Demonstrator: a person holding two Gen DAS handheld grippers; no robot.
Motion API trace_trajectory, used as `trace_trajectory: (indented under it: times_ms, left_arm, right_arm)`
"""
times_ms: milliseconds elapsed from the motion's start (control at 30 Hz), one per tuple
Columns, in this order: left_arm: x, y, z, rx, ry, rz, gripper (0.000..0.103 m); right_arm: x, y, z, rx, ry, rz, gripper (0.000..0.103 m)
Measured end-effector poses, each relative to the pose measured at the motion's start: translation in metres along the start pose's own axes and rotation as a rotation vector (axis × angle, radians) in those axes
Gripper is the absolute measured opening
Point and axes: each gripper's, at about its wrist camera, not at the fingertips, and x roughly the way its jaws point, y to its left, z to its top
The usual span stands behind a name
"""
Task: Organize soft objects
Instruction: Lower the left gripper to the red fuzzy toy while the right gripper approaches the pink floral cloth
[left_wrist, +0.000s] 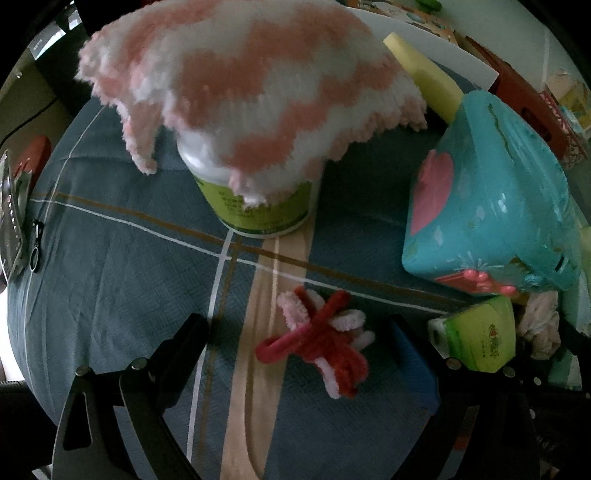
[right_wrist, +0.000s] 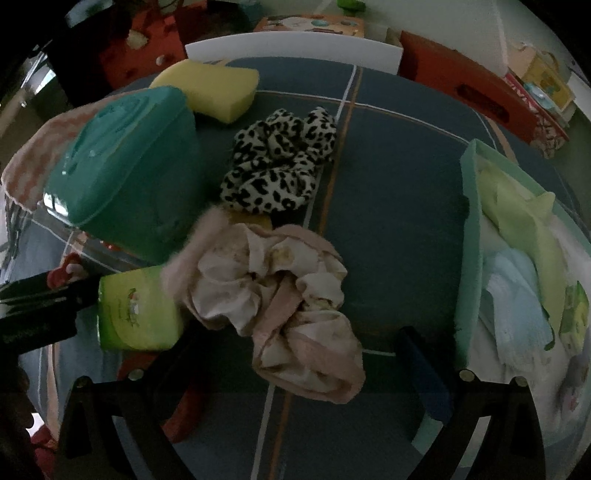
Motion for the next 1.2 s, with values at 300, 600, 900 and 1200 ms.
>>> trace_trajectory:
  times_ms: [300, 600, 900, 1200]
  left_arm:
    - [0.006, -0.006, -0.007, -0.007, -0.007, 0.004, 0.101]
    - [-0.008, -0.011, -0.004, 0.035, -0.061, 0.018, 0.061]
    - [-0.018, -0.004, -0.003, 0.009, -0.068, -0.025, 0.037]
    - [-0.046, 0.024, -0.001, -0.023, -0.126, -0.092, 0.035]
  right_arm:
    - [0.004, 0.013, 0.000, -0.027, -0.018, 0.003, 0.103]
    - [-0.008, 0.010, 0.006, -0.014, -0.078, 0.053, 0.070]
    - [-0.017, 0.006, 0.009, 0.007, -0.101, 0.101, 0.041]
    - [-0.032, -0.003, 0.007, 0.047, -0.152, 0.123, 0.035]
